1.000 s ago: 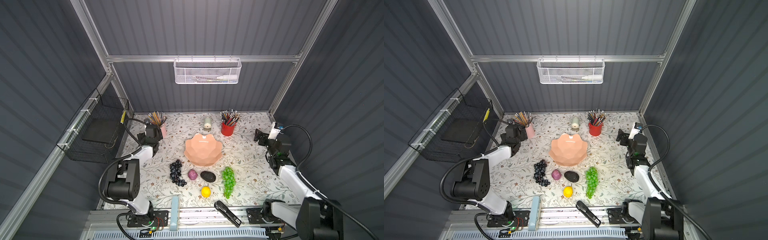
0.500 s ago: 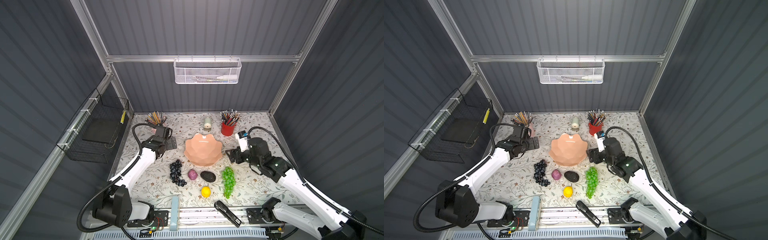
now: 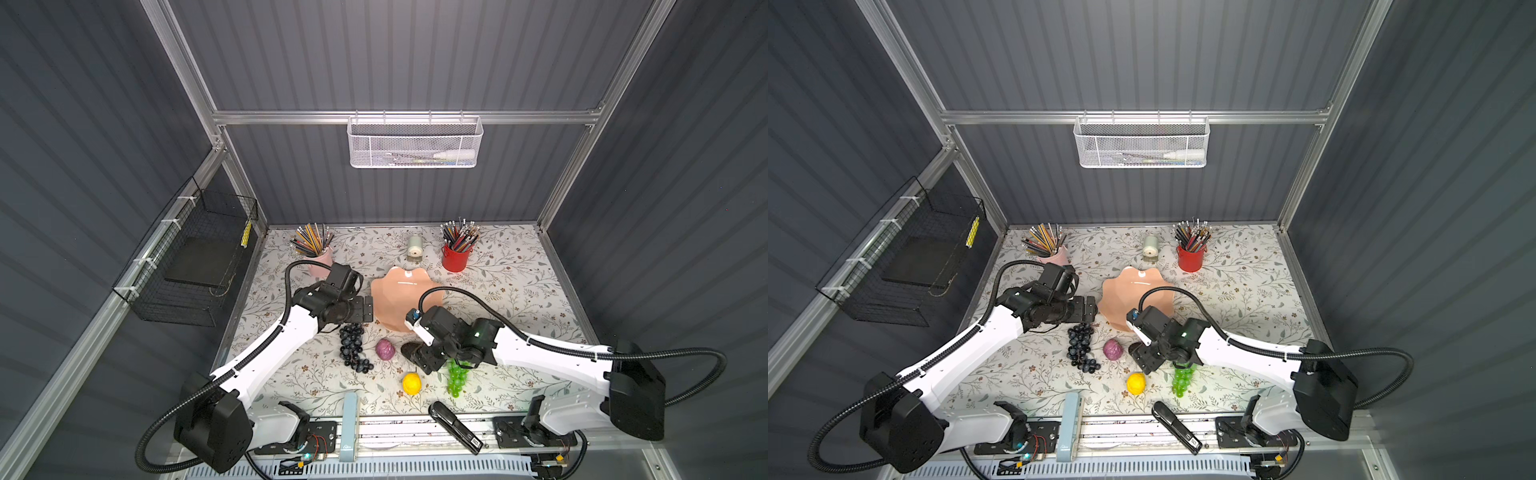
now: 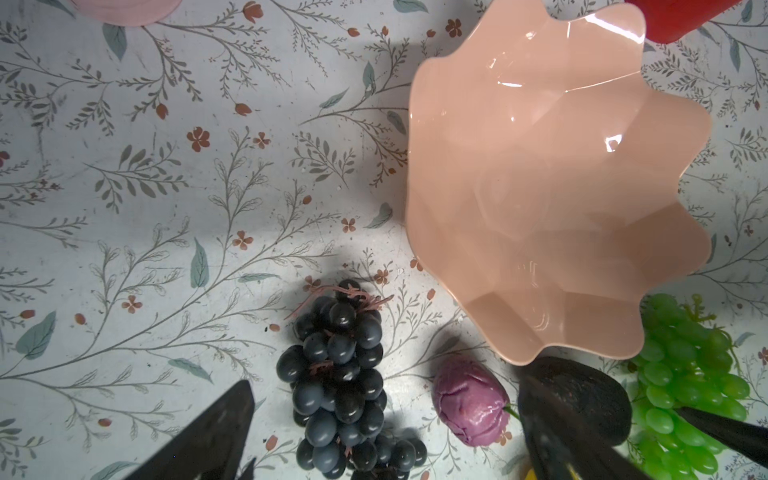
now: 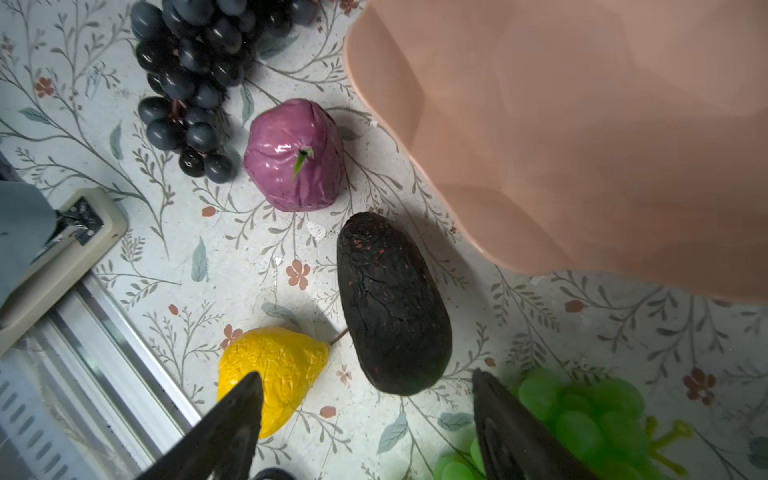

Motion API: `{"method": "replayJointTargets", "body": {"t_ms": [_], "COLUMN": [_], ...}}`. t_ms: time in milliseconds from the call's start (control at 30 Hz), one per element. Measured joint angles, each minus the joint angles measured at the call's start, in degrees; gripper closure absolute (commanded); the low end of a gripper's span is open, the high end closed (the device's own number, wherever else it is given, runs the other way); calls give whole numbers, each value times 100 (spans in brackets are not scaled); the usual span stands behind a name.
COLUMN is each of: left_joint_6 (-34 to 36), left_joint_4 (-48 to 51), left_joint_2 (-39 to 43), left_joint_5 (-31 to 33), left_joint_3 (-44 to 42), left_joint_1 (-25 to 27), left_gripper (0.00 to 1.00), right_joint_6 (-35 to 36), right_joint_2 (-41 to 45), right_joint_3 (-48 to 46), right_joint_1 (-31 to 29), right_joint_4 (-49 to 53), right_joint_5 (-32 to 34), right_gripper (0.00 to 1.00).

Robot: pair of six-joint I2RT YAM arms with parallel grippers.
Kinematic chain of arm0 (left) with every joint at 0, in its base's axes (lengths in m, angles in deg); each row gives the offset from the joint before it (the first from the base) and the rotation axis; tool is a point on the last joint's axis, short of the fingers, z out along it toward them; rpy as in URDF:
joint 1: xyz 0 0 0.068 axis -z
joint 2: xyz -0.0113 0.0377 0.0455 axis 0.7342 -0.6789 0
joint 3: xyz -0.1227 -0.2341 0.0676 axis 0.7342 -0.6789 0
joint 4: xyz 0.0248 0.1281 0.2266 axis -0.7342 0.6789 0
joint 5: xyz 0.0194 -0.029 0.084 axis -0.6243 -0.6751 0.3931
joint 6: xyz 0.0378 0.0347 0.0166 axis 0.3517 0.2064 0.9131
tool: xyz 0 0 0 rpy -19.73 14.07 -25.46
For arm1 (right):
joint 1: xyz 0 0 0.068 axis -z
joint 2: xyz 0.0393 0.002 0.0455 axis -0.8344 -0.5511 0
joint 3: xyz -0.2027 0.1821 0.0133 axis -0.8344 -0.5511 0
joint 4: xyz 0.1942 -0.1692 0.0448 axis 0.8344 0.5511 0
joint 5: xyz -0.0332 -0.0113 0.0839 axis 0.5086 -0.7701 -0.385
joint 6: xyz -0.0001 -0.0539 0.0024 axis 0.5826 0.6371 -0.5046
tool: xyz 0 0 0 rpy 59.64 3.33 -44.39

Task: Place and organize the fake fruits in the fruit bowl
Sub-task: 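Grasp the dark avocado with the right gripper and lift it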

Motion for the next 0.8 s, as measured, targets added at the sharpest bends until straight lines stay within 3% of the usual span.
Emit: {"method": "replayJointTargets", "body": {"t_ms": [367, 667, 800], "left_joint_6": [-59, -61, -63], "left_joint_4": [7, 0, -2], "left_joint_2": [72, 74, 74], "left_joint_5": [-109, -107, -105], "left_joint_3": [50, 81, 81], "left_joint_1": [-4, -4, -4], "left_gripper": [1, 1, 1], "right_joint_6": [219, 345, 369], "right_joint_2": [-940, -1217, -1217], "right_joint_3": [199, 264, 262], "right_joint_1": [72, 164, 166], "right_joint_4": [-343, -455, -483], "right_joint_5": [-28, -37, -39], "right_gripper": [21, 30, 40]}}
